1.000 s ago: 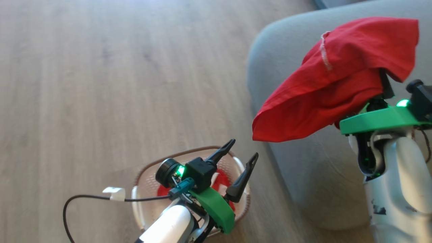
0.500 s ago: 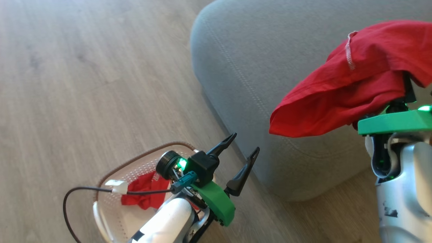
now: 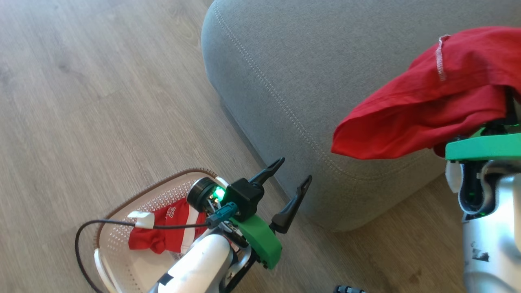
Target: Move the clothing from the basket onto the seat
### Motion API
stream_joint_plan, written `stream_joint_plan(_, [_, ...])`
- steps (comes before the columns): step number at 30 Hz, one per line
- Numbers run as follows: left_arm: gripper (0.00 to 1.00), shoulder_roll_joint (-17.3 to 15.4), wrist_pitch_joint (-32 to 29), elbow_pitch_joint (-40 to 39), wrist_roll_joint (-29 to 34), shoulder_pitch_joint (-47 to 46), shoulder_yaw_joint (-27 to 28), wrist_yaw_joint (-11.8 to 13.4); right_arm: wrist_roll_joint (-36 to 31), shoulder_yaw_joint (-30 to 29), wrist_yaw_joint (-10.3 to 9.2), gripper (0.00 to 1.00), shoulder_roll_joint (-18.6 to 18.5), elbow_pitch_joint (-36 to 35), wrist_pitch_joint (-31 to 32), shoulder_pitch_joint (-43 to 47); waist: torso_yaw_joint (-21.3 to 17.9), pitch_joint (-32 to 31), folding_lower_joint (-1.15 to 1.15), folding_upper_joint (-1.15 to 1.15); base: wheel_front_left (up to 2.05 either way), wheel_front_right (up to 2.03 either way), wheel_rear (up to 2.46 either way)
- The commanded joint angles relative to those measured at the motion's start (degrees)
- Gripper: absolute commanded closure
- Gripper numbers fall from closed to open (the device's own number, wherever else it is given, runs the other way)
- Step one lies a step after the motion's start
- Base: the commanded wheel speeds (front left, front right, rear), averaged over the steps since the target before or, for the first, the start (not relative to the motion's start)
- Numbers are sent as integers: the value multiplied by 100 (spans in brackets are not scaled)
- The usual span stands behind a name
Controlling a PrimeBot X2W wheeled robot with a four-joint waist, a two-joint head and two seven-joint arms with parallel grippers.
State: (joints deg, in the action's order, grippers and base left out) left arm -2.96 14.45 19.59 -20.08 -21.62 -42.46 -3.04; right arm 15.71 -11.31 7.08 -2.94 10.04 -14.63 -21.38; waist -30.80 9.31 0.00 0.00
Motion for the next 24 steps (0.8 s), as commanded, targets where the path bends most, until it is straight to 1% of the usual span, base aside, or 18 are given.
stream_joint_plan(1, [0, 8, 55, -158, 43, -250, 163, -48, 16, 30, 41, 100, 6, -234, -37, -50, 21, 22, 0, 0, 0, 0, 0])
stream_joint_plan(7, [0, 8, 55, -170, 54, -347, 75, -50, -132, -383, 41, 100, 6, 26, -37, -165, 197, 242, 0, 0, 0, 0, 0])
stream_joint_plan(12, [0, 8, 55, -4, 158, -463, -22, -76, -468, -694, 41, 100, 6, 331, -37, -485, 340, 514, 0, 0, 0, 0, 0])
stream_joint_plan(15, [0, 8, 55, 48, 187, -501, -36, -88, -551, -827, 41, 100, -5, 477, -37, -696, 379, 620, 0, 0, 0, 0, 0])
stream_joint_plan(18, [0, 8, 55, 83, 218, -565, -64, -107, -620, -969, 41, 100, -87, 736, -37, -1026, 444, 773, 0, 0, 0, 0, 0])
stream_joint_plan(24, [0, -18, 54, 196, 300, -788, -110, -115, -610, -992, 41, 100, -420, 1241, -37, -1685, 596, 1184, 0, 0, 0, 0, 0])
